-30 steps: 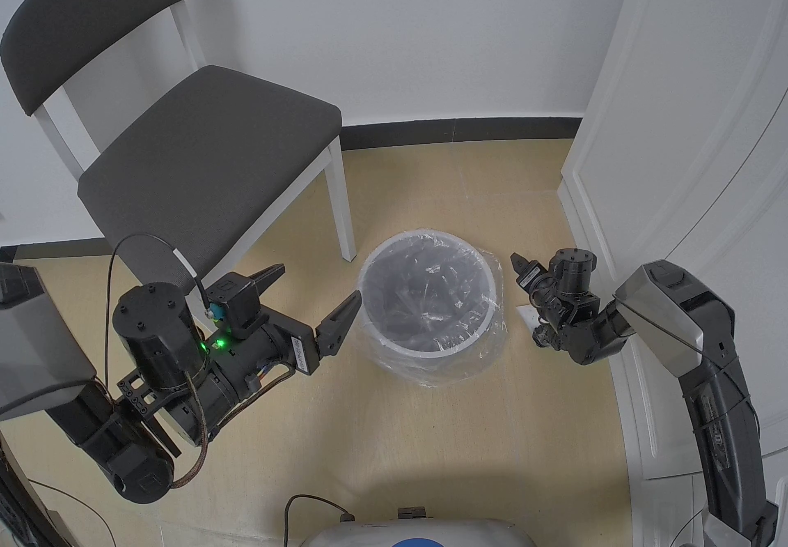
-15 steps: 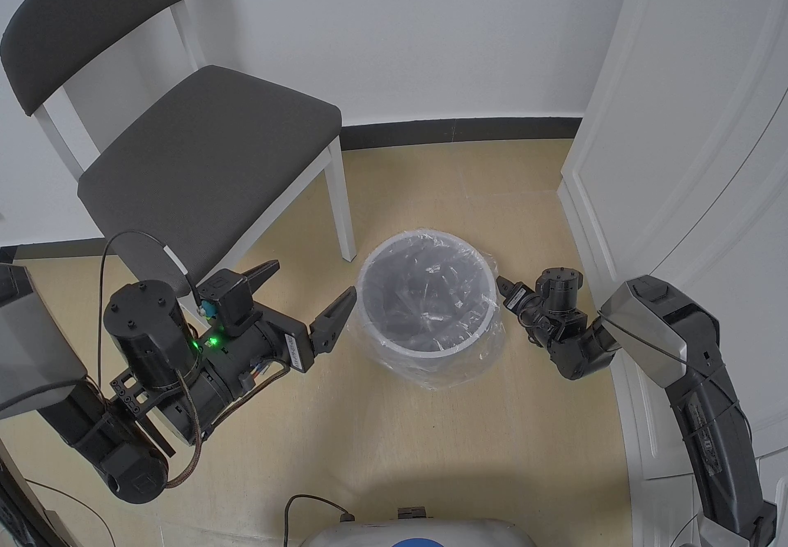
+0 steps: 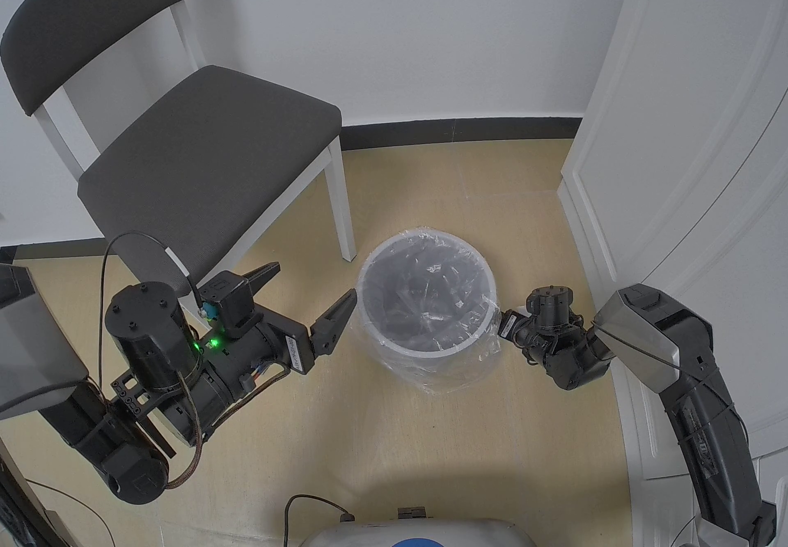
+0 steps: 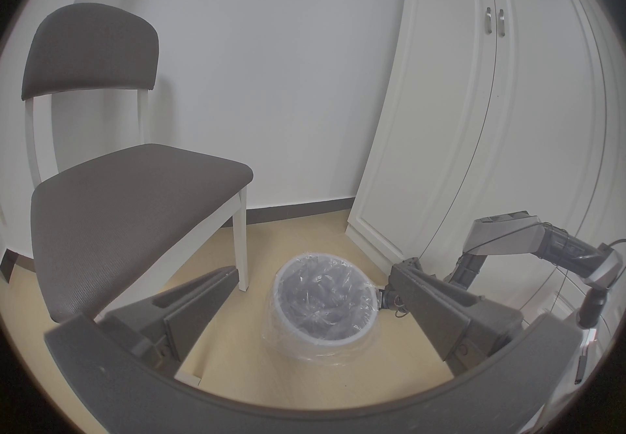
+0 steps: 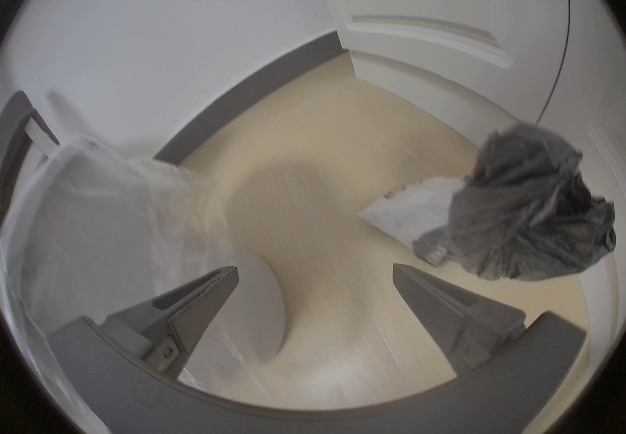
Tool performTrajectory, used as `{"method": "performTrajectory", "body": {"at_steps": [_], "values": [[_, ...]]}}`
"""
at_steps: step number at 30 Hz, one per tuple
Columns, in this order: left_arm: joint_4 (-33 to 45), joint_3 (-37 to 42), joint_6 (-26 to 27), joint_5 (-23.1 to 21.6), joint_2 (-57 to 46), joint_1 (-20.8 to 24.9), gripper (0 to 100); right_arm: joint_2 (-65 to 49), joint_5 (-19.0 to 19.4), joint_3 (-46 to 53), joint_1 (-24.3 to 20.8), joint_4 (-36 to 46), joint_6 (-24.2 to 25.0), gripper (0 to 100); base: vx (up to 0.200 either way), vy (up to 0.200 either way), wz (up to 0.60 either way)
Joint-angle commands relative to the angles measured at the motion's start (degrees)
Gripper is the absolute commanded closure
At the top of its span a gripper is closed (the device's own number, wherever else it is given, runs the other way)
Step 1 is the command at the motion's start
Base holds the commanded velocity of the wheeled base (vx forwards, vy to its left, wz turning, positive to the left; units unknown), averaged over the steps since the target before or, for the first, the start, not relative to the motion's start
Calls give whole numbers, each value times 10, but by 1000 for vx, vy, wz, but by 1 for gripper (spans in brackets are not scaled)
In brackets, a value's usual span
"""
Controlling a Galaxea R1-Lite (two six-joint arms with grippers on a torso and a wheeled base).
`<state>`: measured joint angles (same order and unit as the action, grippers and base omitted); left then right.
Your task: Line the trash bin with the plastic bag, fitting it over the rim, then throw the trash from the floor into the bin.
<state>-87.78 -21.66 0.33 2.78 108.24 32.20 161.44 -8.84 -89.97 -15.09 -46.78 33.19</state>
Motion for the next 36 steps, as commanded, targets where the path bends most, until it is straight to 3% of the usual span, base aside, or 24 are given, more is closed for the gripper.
{"method": "performTrajectory", "body": {"at_steps": [1, 7, 17, 23, 26, 30, 36], "values": [[0, 0, 0, 0, 1, 0, 0, -9, 1, -6, -1, 31, -1, 0, 0, 0, 0], [0, 2, 0, 0, 0, -1, 0, -9, -4, -8, -1, 10, 4, 0, 0, 0, 0], [0, 3, 0, 1, -6, -6, 0, -10, -24, -6, 6, -116, 42, 0, 0, 0, 0], [0, 3, -1, 1, -6, -6, 0, -15, -29, 7, 12, -133, 49, 0, 0, 0, 0], [0, 3, -1, 1, -6, -6, 0, -24, -21, 32, 16, -135, 53, 0, 0, 0, 0], [0, 4, -1, 1, -6, -6, 0, -49, 23, 80, 22, -147, 56, 0, 0, 0, 0], [0, 7, -2, 1, -7, -6, 0, -66, 66, 152, 26, -229, 55, 0, 0, 0, 0]]}}
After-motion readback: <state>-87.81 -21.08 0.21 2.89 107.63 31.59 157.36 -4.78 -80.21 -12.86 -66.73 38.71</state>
